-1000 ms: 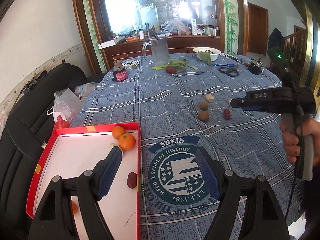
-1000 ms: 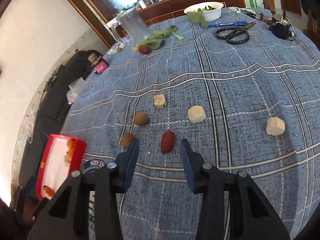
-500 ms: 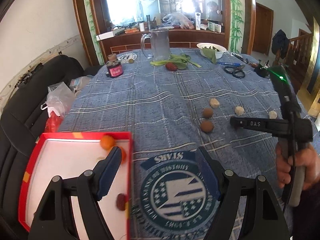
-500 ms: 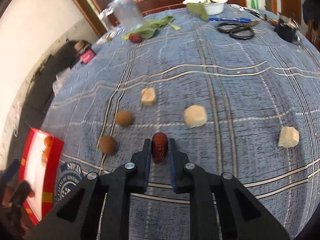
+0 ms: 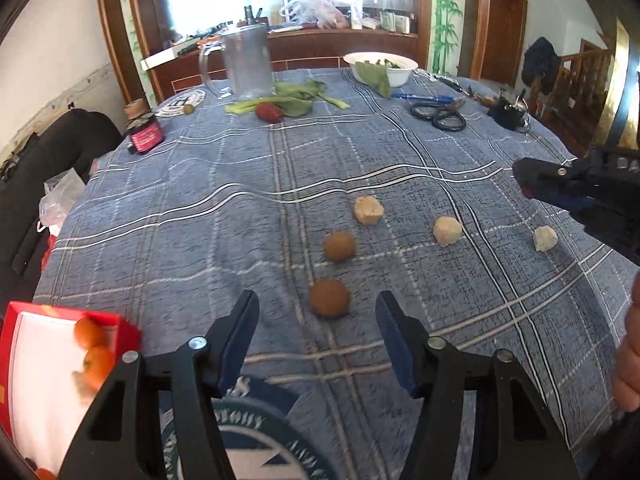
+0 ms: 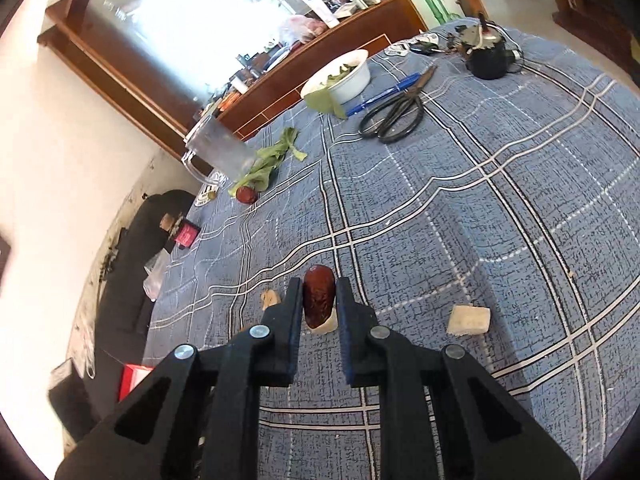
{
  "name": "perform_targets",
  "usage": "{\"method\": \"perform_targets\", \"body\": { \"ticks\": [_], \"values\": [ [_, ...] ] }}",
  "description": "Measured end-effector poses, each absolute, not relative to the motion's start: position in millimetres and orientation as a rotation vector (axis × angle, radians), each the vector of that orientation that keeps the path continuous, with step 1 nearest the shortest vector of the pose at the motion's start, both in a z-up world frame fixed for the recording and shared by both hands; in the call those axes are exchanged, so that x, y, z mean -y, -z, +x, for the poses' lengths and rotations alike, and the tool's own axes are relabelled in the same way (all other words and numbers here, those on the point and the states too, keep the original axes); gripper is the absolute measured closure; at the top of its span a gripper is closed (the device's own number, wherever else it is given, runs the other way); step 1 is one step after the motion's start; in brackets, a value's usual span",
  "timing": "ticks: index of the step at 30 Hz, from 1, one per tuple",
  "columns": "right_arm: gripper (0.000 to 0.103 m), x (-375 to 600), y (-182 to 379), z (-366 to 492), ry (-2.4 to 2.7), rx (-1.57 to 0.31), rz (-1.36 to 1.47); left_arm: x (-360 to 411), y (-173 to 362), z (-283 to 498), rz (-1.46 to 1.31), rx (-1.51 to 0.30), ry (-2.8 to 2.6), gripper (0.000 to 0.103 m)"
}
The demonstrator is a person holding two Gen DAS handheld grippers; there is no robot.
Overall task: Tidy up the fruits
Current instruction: 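Grasp a dark red date with the right gripper while the left gripper grasps a brown round nut, then lift the date with the right gripper while the left gripper lifts the brown nut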
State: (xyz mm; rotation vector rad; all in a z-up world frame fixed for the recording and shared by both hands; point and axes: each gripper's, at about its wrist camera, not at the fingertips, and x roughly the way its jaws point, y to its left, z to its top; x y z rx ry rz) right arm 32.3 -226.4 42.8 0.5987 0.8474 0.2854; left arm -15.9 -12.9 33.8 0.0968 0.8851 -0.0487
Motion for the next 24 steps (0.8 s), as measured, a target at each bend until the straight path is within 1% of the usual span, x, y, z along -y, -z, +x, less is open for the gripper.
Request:
{"method": "perform_targets", "body": {
  "ticks": [2,3,6,8,10,12,18,24],
  "values": [
    [0.085,223.8,-41.0,33.9,-0.289,-0.859,0.598,16.4,-30.7,-10.5,0.1,-0.895,0.058,0.051],
    [0.085,223.2,-40.2,33.3,-0.294,-0.862,0.596,18.1,-28.7,-7.7,0.094,-0.904,0.069,0.056],
    [0.085,217.2,-39.7,32.5,-0.303,-0.869,0.584,18.1,-24.9,-3.1,0.089,-0.912,0.074,0.059],
    [0.085,215.5,-40.5,30.4,-0.307,-0.864,0.579,17.8,-20.6,0.8,0.08,-0.923,0.077,0.063],
    [0.085,212.8,-41.2,29.2,-0.312,-0.862,0.566,16.1,-16.9,3.1,0.061,-0.935,0.084,0.073],
    [0.085,209.4,-40.1,28.9,-0.316,-0.867,0.556,14.1,-13.2,4.8,0.038,-0.94,0.093,0.078],
    [0.085,202.1,-37.2,27.6,-0.322,-0.875,0.523,9.5,-14.9,-1.3,-0.008,-0.919,0.102,0.078],
    [0.085,194.0,-38.4,25.4,-0.348,-0.864,0.496,3.7,-46.1,-32.5,0.006,-0.807,0.057,0.078]
  ]
}}
